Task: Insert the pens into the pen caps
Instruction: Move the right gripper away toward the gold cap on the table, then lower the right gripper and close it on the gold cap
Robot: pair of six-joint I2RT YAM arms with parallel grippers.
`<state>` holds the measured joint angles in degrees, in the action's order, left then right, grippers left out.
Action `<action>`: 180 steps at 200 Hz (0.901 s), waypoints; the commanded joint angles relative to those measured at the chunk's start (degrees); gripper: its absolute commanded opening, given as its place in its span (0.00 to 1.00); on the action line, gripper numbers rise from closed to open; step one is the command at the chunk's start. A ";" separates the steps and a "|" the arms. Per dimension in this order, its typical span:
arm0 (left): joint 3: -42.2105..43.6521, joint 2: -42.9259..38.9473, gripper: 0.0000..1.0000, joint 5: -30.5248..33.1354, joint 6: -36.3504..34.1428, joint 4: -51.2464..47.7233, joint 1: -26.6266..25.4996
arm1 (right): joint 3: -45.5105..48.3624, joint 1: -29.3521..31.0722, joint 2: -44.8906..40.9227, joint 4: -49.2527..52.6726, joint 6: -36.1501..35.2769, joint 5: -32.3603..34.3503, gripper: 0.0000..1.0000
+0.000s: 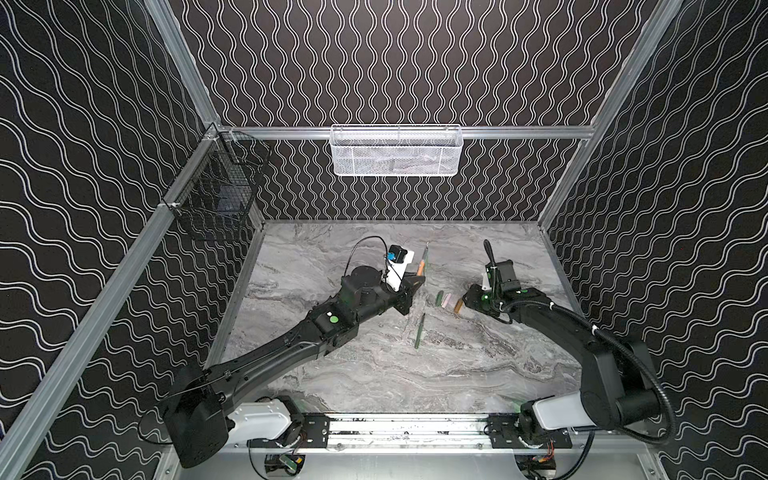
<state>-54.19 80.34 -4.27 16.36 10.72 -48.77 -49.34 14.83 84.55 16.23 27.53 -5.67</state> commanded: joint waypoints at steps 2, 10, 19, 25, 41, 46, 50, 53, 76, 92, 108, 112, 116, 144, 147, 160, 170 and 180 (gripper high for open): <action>-1.42 0.19 0.07 1.10 1.14 -0.87 -0.81 | -2.25 -0.06 3.47 0.31 -0.85 -0.37 0.41; -1.46 -0.12 0.07 1.21 0.88 -1.07 -0.81 | -3.00 -0.07 4.62 0.20 -0.72 -0.44 0.40; -1.14 -0.56 0.07 1.79 0.67 -0.76 -0.80 | -3.89 -0.07 5.83 0.25 -0.56 -0.40 0.39; -0.89 -0.77 0.07 2.06 0.72 -0.58 -0.89 | -4.31 -0.14 6.45 0.13 -0.56 -0.55 0.39; -0.95 -0.88 0.07 2.77 0.54 -0.96 -1.02 | -5.14 -0.09 7.79 0.14 -0.52 -0.46 0.37; -0.93 -0.84 0.07 3.05 0.52 -1.20 -0.97 | -5.23 -0.07 7.99 0.04 -0.53 -0.44 0.37; -1.00 -0.72 0.07 3.20 0.54 -1.25 -1.02 | -5.24 -0.09 8.14 0.05 -0.46 -0.31 0.37; -1.00 -0.66 0.07 3.37 0.66 -1.31 -0.98 | -5.24 -0.07 8.21 -0.07 -0.39 -0.33 0.36; -1.38 0.36 0.07 3.75 1.39 -1.90 -0.99 | -5.20 -0.05 8.61 -0.32 -0.58 -0.36 0.34; -1.86 1.10 0.07 3.70 1.79 -2.52 -1.03 | -4.90 -0.15 8.54 -0.28 -0.85 0.22 0.32; -1.92 1.50 0.07 3.74 2.18 -2.59 -1.01 | -4.38 -0.15 8.52 -0.45 -1.12 0.22 0.30; -2.01 1.66 0.07 3.66 2.26 -2.65 -1.03 | -4.35 -0.13 8.46 -0.49 -1.15 0.22 0.29; -2.10 1.72 0.07 3.70 2.27 -2.78 -1.04 | -4.23 -0.13 8.49 -0.50 -1.31 0.22 0.29; -2.14 2.12 0.07 3.57 2.60 -2.65 -1.06 | -3.81 -0.08 8.83 -0.85 -1.68 -0.51 0.28; -2.19 2.15 0.07 3.50 2.60 -2.68 -0.98 | -3.80 -0.07 8.87 -0.91 -1.82 -0.65 0.28; -2.38 2.44 0.07 3.24 2.62 -2.96 -1.05 | -3.74 -0.11 9.11 -1.02 -1.92 -0.90 0.28; -2.47 2.55 0.07 3.22 2.62 -2.99 -1.00 | -3.91 -0.13 9.42 -0.96 -2.11 -0.96 0.28; -2.47 2.66 0.07 3.15 2.67 -2.92 -0.97 | -4.08 -0.07 9.87 -0.87 -2.21 -1.25 0.28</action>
<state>-56.03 82.61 -0.67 18.24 6.68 -49.84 -53.25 14.72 93.69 15.84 26.06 -6.15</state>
